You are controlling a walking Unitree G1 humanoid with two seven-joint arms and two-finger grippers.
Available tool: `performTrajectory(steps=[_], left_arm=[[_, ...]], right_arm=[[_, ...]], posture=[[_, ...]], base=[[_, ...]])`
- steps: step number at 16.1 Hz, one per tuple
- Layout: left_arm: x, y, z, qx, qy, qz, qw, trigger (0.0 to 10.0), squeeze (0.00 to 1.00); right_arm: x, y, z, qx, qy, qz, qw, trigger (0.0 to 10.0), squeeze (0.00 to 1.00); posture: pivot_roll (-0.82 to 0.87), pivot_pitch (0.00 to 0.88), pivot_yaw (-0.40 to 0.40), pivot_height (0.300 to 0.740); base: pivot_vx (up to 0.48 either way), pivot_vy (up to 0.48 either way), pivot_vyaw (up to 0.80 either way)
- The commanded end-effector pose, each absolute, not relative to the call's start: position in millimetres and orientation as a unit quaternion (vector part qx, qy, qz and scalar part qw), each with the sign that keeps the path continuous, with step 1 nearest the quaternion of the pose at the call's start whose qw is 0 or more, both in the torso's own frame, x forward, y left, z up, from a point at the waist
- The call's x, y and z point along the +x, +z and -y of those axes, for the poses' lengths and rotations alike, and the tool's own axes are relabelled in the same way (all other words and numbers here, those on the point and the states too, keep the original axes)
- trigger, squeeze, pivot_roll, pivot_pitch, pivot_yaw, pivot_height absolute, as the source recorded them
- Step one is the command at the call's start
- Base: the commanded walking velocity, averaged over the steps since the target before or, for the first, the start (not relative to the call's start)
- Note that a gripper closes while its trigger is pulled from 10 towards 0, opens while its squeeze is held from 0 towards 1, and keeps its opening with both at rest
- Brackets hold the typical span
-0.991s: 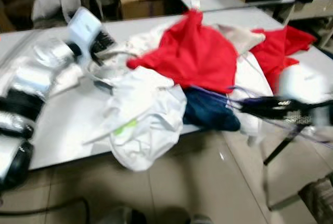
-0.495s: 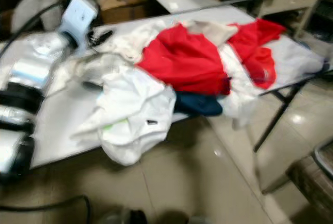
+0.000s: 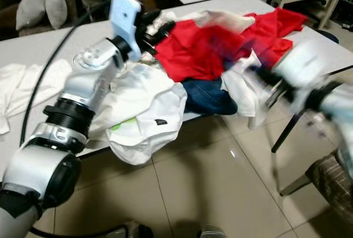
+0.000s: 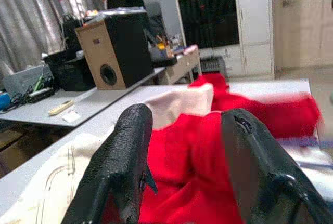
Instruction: Hang hanger
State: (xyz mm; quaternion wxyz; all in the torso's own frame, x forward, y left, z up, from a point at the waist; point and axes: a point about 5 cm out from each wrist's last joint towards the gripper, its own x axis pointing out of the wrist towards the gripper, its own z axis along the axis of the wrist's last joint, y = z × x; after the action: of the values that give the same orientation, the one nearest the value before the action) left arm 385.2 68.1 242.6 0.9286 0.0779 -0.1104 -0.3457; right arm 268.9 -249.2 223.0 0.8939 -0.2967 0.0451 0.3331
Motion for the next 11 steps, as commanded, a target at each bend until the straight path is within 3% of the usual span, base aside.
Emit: performTrajectory(steps=[1,3,4,5,6,8,9,11], left_arm=[[385,238,-67,0.089,-0.344,0.107,0.929,10.0,0.0],[383,230,-58,0.095,-0.362,0.097,0.922,10.0,0.0],[380,215,-48,0.14,-0.384,0.078,0.909,10.0,0.0],[380,210,-46,0.158,-0.383,0.07,0.907,10.0,0.0],[383,213,-50,0.14,-0.366,0.07,0.917,10.0,0.0],[387,215,-62,0.134,-0.343,0.071,0.927,10.0,0.0],[389,216,-72,0.119,-0.323,0.071,0.936,10.0,0.0],[393,219,-95,0.075,-0.27,0.08,0.956,10.0,0.0]], right_arm=[[261,222,242,-0.318,0.371,-0.056,0.871,10.0,0.0],[250,218,244,-0.313,0.402,-0.088,0.856,10.0,0.0],[244,210,265,-0.413,0.383,-0.151,0.812,10.0,0.0],[245,211,279,-0.463,0.346,-0.164,0.8,10.0,0.0],[247,222,297,-0.461,0.28,-0.178,0.823,10.0,0.0],[245,229,313,-0.503,0.208,-0.207,0.813,10.0,0.0],[249,238,317,-0.499,0.15,-0.181,0.834,10.0,0.0],[258,242,290,-0.397,0.123,-0.081,0.906,10.0,0.0]], posture=[[-0.25,0.0,0.077,0.74],[-0.25,0.0,0.077,0.74],[-0.26,0.0,0.081,0.74],[-0.27,0.0,0.088,0.74],[-0.27,0.0,0.093,0.74],[-0.28,0.0,0.095,0.74],[-0.28,0.0,0.095,0.74],[-0.28,0.0,0.09,0.74]], base=[[0.0,0.0,0.0],[0.0,0.0,0.0],[0.0,0.0,0.0],[0.0,0.0,0.0],[0.0,0.0,0.0],[0.0,0.0,0.0],[0.0,0.0,0.0],[0.0,0.0,0.0]])
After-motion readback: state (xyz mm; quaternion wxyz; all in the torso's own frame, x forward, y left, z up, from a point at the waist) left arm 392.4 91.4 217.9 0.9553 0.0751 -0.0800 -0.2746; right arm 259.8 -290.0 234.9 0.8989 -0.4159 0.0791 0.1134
